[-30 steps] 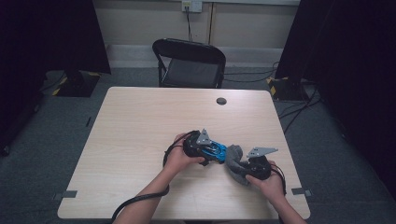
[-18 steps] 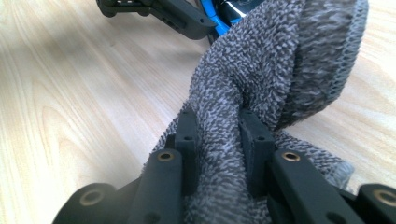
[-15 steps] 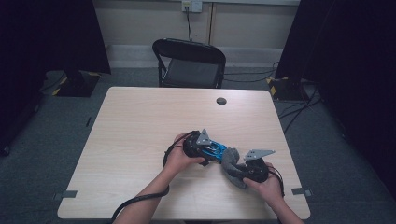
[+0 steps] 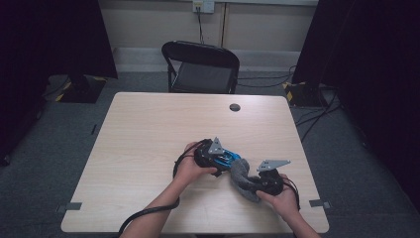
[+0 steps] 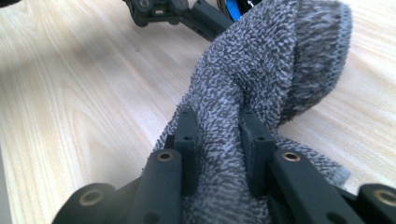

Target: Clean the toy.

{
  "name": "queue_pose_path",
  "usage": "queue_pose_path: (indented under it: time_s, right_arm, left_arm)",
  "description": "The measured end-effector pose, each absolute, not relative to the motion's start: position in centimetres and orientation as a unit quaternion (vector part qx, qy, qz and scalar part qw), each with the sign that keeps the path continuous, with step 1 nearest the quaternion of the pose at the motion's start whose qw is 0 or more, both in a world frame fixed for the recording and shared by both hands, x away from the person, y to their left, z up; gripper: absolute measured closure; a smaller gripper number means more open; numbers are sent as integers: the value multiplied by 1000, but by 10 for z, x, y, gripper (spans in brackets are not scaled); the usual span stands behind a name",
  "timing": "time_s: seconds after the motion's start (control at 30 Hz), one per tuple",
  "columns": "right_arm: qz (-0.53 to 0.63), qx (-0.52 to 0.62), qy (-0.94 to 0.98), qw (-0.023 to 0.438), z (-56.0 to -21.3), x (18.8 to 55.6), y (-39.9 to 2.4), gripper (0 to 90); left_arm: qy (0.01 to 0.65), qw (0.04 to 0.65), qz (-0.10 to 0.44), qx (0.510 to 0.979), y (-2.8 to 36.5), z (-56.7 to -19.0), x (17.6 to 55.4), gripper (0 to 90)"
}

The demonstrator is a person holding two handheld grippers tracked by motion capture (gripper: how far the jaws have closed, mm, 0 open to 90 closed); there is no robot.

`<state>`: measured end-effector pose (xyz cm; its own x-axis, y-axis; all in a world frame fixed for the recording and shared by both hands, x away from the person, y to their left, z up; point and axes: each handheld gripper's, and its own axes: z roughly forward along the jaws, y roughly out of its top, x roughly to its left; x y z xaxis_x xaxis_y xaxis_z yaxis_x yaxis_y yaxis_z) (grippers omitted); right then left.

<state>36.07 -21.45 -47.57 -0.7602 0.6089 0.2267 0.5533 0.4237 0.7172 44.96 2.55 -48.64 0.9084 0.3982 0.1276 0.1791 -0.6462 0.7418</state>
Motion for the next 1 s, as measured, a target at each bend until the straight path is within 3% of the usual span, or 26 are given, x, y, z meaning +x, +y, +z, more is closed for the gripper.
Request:
queue_pose_path:
  time_s: [0.7,1.0]
  right_arm:
    - [450,393,798,73,-460,378,-255,724]
    - [452,401,792,88,-456,386,-257,724]
  left_arm:
    - [207,389,123,889,38,-467,457,167]
    - [231,391,121,883,41,-477,458,170]
